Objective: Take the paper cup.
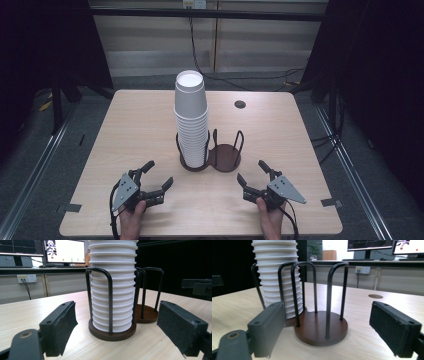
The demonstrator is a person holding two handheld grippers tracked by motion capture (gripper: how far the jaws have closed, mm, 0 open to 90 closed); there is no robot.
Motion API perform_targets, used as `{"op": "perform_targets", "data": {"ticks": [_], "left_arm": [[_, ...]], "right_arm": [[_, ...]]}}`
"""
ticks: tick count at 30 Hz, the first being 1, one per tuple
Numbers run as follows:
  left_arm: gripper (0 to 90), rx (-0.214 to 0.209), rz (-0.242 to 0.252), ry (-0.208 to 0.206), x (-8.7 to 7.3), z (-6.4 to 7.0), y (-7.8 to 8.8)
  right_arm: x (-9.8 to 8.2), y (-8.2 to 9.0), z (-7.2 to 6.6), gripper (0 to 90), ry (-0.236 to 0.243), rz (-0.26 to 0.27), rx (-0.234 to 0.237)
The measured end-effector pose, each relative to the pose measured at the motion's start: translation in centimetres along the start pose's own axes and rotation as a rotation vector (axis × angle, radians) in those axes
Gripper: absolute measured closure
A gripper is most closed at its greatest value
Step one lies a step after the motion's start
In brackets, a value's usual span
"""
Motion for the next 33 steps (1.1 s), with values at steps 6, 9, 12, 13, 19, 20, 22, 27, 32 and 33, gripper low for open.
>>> {"op": "perform_targets", "data": {"ticks": [6, 9, 12, 13, 19, 20, 22, 27, 32, 33], "left_arm": [[15.7, -0.001, 0.001, 0.003, 0.0, 0.0, 0.0], [15.7, 0.0, 0.002, 0.003, 0.0, 0.0, 0.0], [15.7, 0.0, 0.0, 0.002, 0.0, 0.0, 0.0], [15.7, -0.002, 0.001, 0.003, 0.0, 0.0, 0.0], [15.7, -0.008, 0.003, 0.002, 0.0, 0.0, 0.1], [15.7, -0.008, 0.002, 0.002, 0.0, 0.0, 0.1], [15.7, -0.008, 0.002, 0.003, 0.0, 0.0, 0.1], [15.7, -0.008, 0.003, 0.002, 0.0, 0.0, 0.1], [15.7, -0.008, 0.003, 0.003, 0.0, 0.0, 0.1], [15.7, -0.008, 0.002, 0.002, 0.0, 0.0, 0.1]], "right_arm": [[0.0, 0.0, 0.2, 13.1, -0.029, -0.011, -0.003], [0.1, -0.1, 0.3, 13.9, -0.045, -0.016, 0.001], [0.1, -0.2, 0.3, 14.6, -0.056, -0.043, 0.02], [0.1, -0.2, 0.3, 15.2, -0.052, -0.045, 0.027], [0.8, -0.2, -0.2, 23.5, -0.049, -0.101, 0.091], [0.9, -0.1, -0.3, 23.9, -0.045, -0.117, 0.107], [1.1, -0.1, -0.3, 23.3, -0.047, -0.12, 0.12], [1.6, 0.0, -0.5, 24.8, -0.052, -0.143, 0.152], [2.5, -0.3, -0.8, 24.9, -0.056, -0.156, 0.205], [2.5, -0.3, -0.8, 24.9, -0.056, -0.156, 0.205]]}}
Point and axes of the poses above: each handheld gripper's, and its own axes: y roughly backward along the jaws, x roughly out of its top, z roughly to its right, the point moved 1 cm from there along -y, roughly forward along the jaws, and after that the axes turned 4 degrees about -z, right-handed, at the moved point
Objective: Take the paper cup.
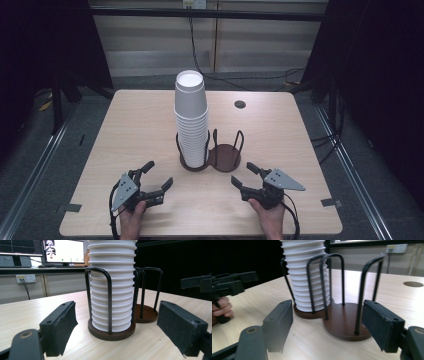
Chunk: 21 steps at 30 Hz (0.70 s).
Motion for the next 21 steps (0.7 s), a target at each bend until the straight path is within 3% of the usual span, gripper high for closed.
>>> {"op": "perform_targets", "data": {"ticks": [8, 21], "left_arm": [[15.7, -0.006, -0.001, 0.008, 0.0, 0.1, 0.1], [15.7, -0.008, -0.002, 0.005, 0.0, 0.0, 0.1]], "right_arm": [[1.5, -0.2, -0.3, 24.9, 0.002, -0.015, 0.042], [6.8, -1.1, -0.6, 22.7, 0.042, -0.056, 0.139]]}}
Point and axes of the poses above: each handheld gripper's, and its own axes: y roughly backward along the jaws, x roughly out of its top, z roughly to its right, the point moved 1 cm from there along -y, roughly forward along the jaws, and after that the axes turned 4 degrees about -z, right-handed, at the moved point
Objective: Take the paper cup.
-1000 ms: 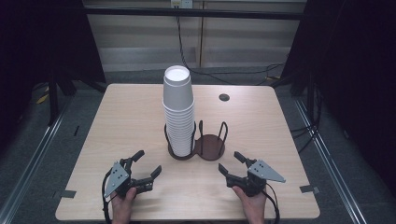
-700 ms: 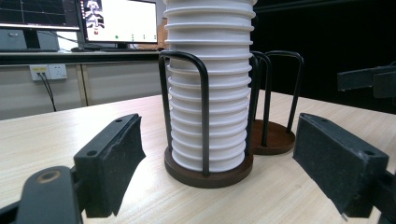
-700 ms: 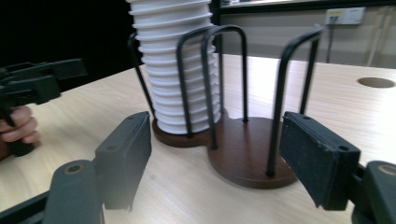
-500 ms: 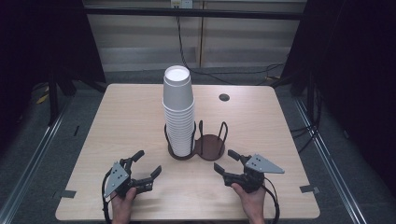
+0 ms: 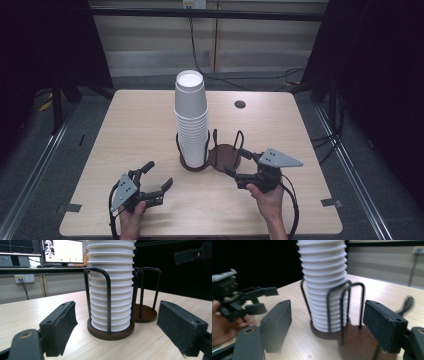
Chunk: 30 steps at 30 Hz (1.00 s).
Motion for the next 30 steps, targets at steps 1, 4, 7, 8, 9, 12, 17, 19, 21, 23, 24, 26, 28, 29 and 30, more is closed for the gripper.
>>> {"op": "perform_targets", "data": {"ticks": [1, 4, 7, 8, 9, 12, 17, 19, 21, 23, 24, 26, 28, 29, 30], "left_arm": [[15.7, 0.0, -0.001, -0.001, 0.0, 0.0, 0.0], [15.7, -0.001, -0.001, -0.001, 0.0, 0.0, 0.0], [15.7, 0.0, 0.0, 0.0, 0.0, 0.0, 0.0], [15.7, 0.011, -0.002, -0.013, 0.0, -0.1, 0.1], [15.7, 0.002, 0.0, -0.003, 0.0, 0.0, 0.0], [15.7, 0.006, -0.004, -0.015, 0.0, -0.1, 0.1], [15.6, 0.004, -0.003, -0.018, 0.0, -0.1, 0.1], [15.6, 0.003, -0.001, -0.016, 0.0, -0.1, 0.1], [15.6, 0.003, -0.002, -0.016, 0.0, -0.1, 0.1], [15.5, -0.001, -0.004, -0.02, 0.0, -0.1, 0.1], [15.5, -0.004, -0.004, -0.02, 0.0, -0.1, 0.1], [15.5, -0.012, -0.003, -0.012, 0.0, -0.1, 0.1], [15.5, -0.009, -0.004, -0.02, 0.0, -0.1, 0.2], [15.5, -0.009, -0.002, -0.02, 0.0, -0.1, 0.1], [15.5, -0.009, -0.002, -0.019, 0.0, -0.1, 0.1]], "right_arm": [[1.0, -0.1, -0.1, 22.5, 0.012, 0.021, -0.006], [1.9, -0.2, -0.2, 22.0, 0.021, 0.034, 0.011], [2.9, -0.5, -0.2, 21.0, 0.026, 0.051, 0.039], [3.2, -0.6, -0.2, 20.2, 0.031, 0.048, 0.043], [3.5, -0.8, -0.2, 19.5, 0.035, 0.044, 0.043], [4.7, -1.3, -0.2, 18.1, 0.052, 0.027, 0.063], [6.3, -2.0, -0.3, 16.2, 0.075, 0.017, 0.079], [6.7, -2.1, -0.3, 15.4, 0.077, 0.019, 0.087], [7.4, -2.3, -0.3, 15.1, 0.08, 0.023, 0.099], [8.5, -2.7, -0.2, 14.4, 0.089, 0.017, 0.107], [8.5, -2.7, -0.2, 14.4, 0.089, 0.017, 0.107], [9.9, -3.1, -0.1, 13.6, 0.1, 0.012, 0.118], [10.3, -3.2, 0.0, 13.5, 0.1, 0.008, 0.12], [10.6, -3.3, 0.1, 13.6, 0.1, 0.009, 0.126], [10.9, -3.4, 0.1, 13.5, 0.1, 0.008, 0.126]]}}
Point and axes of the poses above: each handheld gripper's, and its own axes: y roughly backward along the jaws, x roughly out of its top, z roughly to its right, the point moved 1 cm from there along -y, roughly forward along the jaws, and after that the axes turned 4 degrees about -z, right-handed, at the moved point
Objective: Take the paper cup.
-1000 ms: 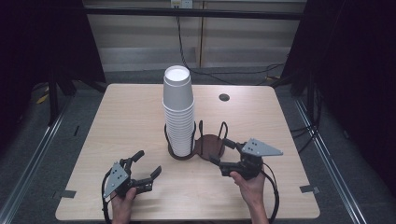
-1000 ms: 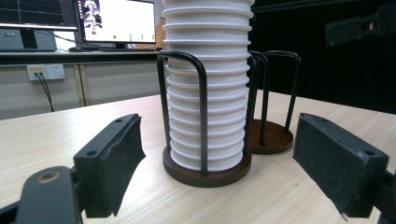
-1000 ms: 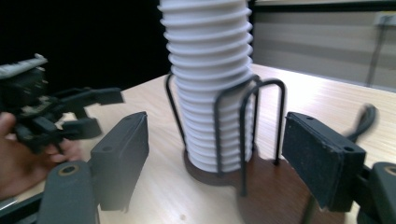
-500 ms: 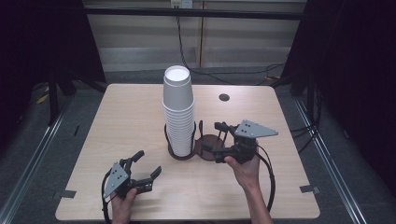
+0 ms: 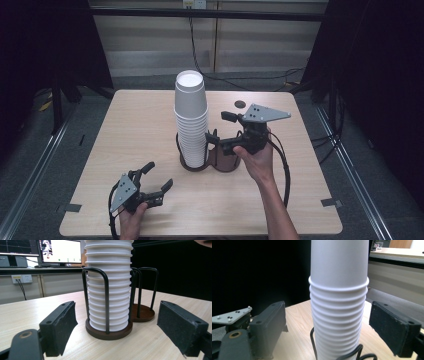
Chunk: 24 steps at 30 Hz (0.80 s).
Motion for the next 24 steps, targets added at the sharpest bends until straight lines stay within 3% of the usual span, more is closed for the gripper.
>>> {"op": "perform_targets", "data": {"ticks": [9, 11, 17, 24], "left_arm": [[15.6, -0.006, -0.002, 0.001, 0.0, 0.0, 0.0], [15.6, -0.006, -0.002, 0.001, 0.0, 0.0, 0.0], [15.6, -0.006, -0.002, 0.001, 0.0, 0.0, 0.0], [15.6, -0.006, -0.002, 0.0, 0.0, 0.0, 0.0]], "right_arm": [[2.6, -0.6, 0.9, 14.0, 0.01, -0.016, 0.004], [3.4, -0.9, 1.0, 14.9, 0.016, -0.036, 0.025], [5.6, -1.9, 1.9, 13.4, 0.013, -0.073, 0.03], [7.3, -3.3, 1.9, 13.3, 0.033, -0.121, 0.041]]}}
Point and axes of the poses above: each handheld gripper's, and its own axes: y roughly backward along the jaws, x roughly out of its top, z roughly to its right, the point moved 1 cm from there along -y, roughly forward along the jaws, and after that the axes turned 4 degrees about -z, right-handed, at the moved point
